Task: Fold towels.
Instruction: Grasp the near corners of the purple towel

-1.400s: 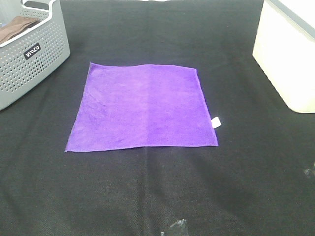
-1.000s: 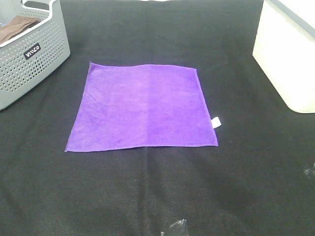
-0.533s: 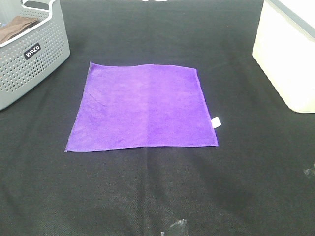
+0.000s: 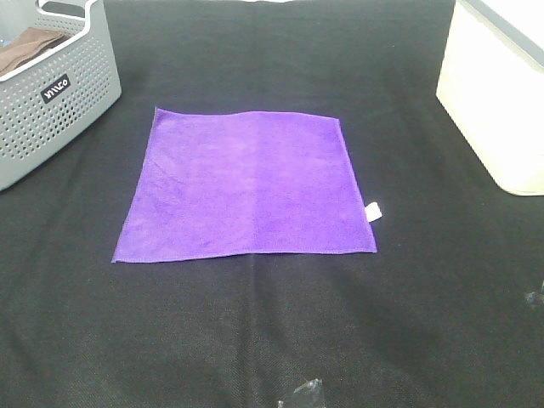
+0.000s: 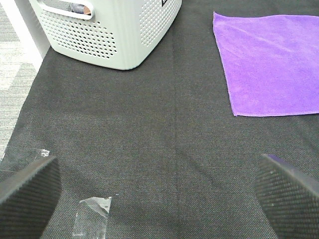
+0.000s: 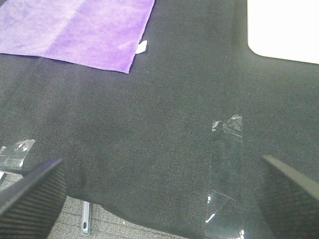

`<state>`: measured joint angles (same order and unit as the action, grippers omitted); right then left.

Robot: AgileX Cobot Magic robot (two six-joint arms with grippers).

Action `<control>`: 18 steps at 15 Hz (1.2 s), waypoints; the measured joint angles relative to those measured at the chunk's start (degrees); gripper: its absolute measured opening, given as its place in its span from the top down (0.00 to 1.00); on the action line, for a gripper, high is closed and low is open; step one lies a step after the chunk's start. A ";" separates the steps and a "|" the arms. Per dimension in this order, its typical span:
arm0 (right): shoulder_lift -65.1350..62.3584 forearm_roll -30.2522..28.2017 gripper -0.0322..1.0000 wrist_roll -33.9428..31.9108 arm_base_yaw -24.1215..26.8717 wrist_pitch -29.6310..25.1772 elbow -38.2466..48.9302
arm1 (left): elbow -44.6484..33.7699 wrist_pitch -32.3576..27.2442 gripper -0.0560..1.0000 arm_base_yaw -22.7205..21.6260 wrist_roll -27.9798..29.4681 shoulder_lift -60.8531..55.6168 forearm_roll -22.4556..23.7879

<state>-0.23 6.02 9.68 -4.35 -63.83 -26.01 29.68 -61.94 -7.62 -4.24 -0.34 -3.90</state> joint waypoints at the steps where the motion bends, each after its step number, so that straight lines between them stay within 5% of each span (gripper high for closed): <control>1: 0.00 0.00 0.04 0.00 0.00 0.00 0.00 | 0.00 0.00 0.01 0.00 0.00 0.00 0.00; 18: 0.00 0.00 0.04 0.00 0.00 0.00 0.00 | 0.00 0.00 0.01 0.00 0.00 0.00 -0.11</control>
<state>-0.23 6.02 9.68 -4.35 -63.83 -26.01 29.68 -61.94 -7.62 -4.24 -0.34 -4.01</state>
